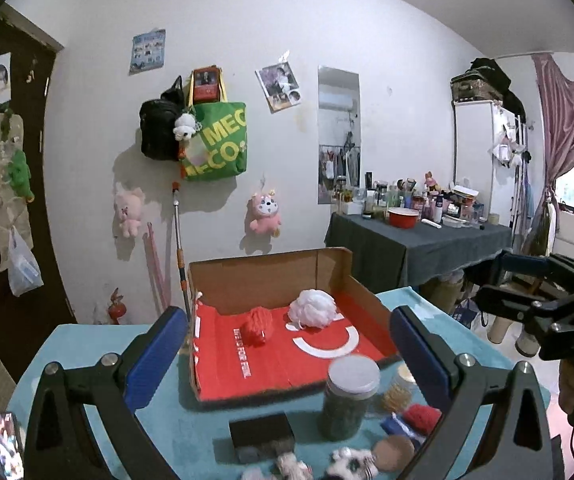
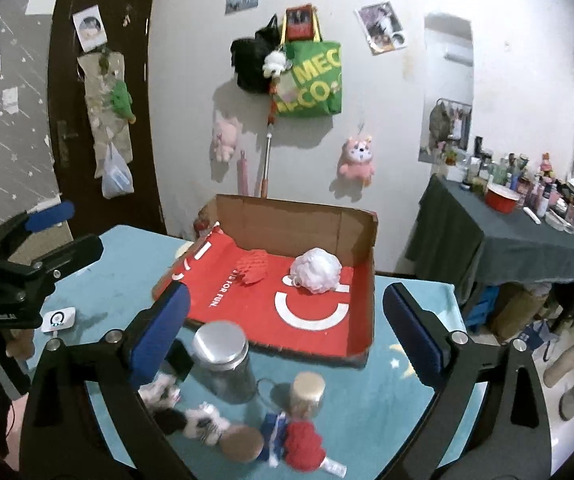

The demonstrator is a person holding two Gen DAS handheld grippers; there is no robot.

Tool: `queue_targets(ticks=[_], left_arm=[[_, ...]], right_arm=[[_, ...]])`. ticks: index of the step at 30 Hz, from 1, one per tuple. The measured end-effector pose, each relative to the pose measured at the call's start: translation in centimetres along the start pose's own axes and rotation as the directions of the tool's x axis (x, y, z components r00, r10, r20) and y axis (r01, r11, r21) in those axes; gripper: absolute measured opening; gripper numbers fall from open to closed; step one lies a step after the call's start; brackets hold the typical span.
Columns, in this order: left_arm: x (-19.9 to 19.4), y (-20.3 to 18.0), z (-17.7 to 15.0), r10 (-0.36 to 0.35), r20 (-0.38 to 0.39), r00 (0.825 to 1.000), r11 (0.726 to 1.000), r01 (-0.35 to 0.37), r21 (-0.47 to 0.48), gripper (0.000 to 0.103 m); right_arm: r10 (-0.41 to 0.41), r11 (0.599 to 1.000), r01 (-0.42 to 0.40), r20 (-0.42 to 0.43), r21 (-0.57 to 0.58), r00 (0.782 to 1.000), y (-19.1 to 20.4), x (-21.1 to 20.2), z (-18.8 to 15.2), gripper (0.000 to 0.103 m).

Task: Organize soft objects
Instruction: 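Withdraw both tools from the box back toward the remaining pile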

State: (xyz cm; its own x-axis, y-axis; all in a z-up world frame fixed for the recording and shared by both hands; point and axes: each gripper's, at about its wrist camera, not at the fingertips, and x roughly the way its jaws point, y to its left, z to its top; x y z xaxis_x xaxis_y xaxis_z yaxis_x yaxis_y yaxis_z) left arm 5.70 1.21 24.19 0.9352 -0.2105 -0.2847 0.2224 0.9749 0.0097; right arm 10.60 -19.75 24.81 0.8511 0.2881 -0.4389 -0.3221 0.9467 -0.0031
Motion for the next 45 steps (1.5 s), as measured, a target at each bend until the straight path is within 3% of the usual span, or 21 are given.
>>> queue_targets(ticks=[6,12,21,30,45], left_arm=[[-2.7,-1.6,-3.8,-0.058,0.01,0.998,0.998,0.059,-0.033,0.103],[-3.7,-2.5,-7.8,-0.052,0.017,0.999,0.997,0.053,-0.05,0.103],[-1.6,-3.5,-13.9,-0.029,-0.087,0.996,0.999,0.025,-0.046,0.103],[1.7,-2.9,-18.2,-0.02,-0.214,0.977,0.996,0.001,-0.087,0.103],[3.8,-0.9,-20.7,-0.017,-0.332,0.943,0.991,-0.029,-0.134,0.103]], right_arm=[[-0.051,0.998,0.053,0.071,-0.017,0.996,1.6,-4.4,-4.6,0.102],[-0.083,0.997,0.082,0.103,0.012,0.991,2.9,-6.1,-9.6,0.102],[-0.148,0.987,0.146,0.032,0.064,0.988,3.2,-4.0,-15.4,0.102],[-0.178,0.982,0.182,-0.067,0.048,0.982,3.8,-0.1,-19.7,0.102],[-0.172,0.983,0.18,-0.169,0.034,0.97,4.1,3.2,-22.8,0.102]])
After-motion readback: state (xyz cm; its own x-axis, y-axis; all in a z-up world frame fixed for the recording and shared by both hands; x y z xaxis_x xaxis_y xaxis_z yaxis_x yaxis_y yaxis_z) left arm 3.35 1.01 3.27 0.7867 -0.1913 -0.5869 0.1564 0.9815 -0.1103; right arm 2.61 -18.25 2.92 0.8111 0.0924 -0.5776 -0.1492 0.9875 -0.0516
